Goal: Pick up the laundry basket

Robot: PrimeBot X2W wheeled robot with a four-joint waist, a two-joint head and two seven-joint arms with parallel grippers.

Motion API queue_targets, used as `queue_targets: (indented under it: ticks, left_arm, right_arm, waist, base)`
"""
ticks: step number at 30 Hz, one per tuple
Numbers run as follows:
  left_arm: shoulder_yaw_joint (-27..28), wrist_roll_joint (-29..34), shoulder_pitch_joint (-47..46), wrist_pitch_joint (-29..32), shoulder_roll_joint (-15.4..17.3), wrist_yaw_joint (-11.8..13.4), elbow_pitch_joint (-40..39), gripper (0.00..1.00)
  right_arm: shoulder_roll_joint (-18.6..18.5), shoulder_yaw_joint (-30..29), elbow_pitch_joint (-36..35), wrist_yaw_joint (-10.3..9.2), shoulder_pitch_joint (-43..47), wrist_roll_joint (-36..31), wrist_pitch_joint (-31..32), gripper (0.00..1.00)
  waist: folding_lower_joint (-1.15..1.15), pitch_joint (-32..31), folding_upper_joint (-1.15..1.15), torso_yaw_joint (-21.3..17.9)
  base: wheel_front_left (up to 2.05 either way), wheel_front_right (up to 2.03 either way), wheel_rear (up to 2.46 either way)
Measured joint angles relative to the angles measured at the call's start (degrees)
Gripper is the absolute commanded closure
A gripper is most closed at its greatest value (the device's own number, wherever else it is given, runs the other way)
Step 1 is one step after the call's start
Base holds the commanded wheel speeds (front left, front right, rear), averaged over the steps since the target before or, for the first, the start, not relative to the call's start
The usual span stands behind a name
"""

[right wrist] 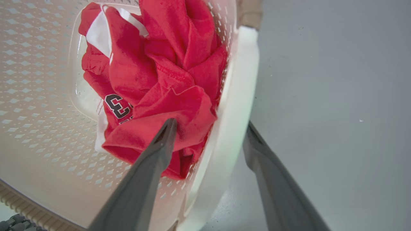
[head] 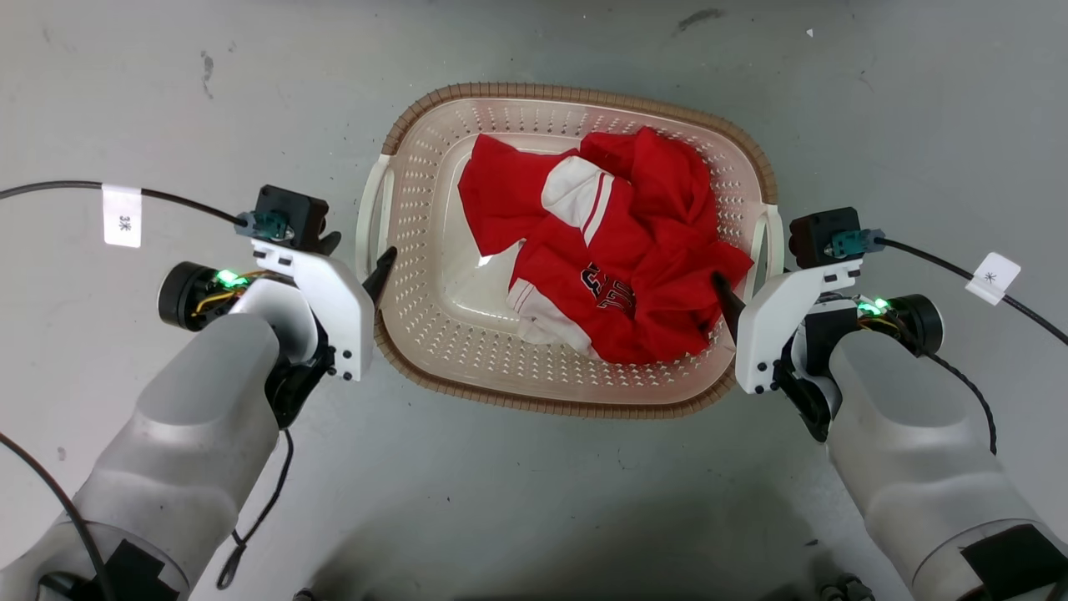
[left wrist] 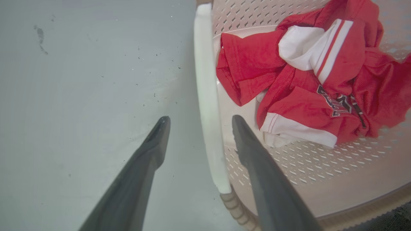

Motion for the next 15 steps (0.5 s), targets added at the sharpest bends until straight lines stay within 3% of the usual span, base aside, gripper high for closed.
queue_targets:
  ticks: [9, 10, 11, 12, 15]
  left_arm:
    - [-6.12, -4.80, -2.04, -1.03, 0.55, 0.00, 1.38, 0.00]
    - [-6.88, -5.16, -2.25, -1.07, 0.54, 0.00, 1.37, 0.22]
    - [-7.47, -5.97, -2.35, -1.13, 0.48, 0.00, 1.18, 1.00]
    - [-8.02, -6.53, -2.47, -1.41, 0.52, 0.00, 1.14, 1.00]
    - [-9.56, -7.98, -2.82, -2.07, 0.77, -0.02, 1.14, 1.00]
  right_arm:
    - [-0.01, 1.16, 1.07, 0.00, -1.19, 1.79, -0.09, 0.00]
    - [-0.01, 1.54, 1.10, 0.00, -1.19, 2.21, 0.31, 0.00]
    - [-0.01, 1.94, 1.11, 0.00, -1.19, 2.65, 0.37, 0.53]
    - [-0.01, 2.41, 1.12, 0.00, -1.24, 2.74, 0.34, 1.00]
    - [0.00, 3.12, 1.43, -0.01, -1.83, 2.23, 0.01, 1.00]
  waist:
    - [0.00, 0.85, 0.00, 0.09]
    - [0.00, 0.92, 0.00, 0.14]
    - [0.00, 1.02, 0.00, 0.18]
    - [0.00, 1.11, 0.00, 0.18]
    - [0.00, 1.36, 0.00, 0.13]
  base:
    - [0.00, 0.00, 0.00]
    - [0.00, 0.00, 0.00]
    - [0.00, 0.00, 0.00]
    - [0.00, 0.00, 0.00]
    - [0.00, 0.00, 0.00]
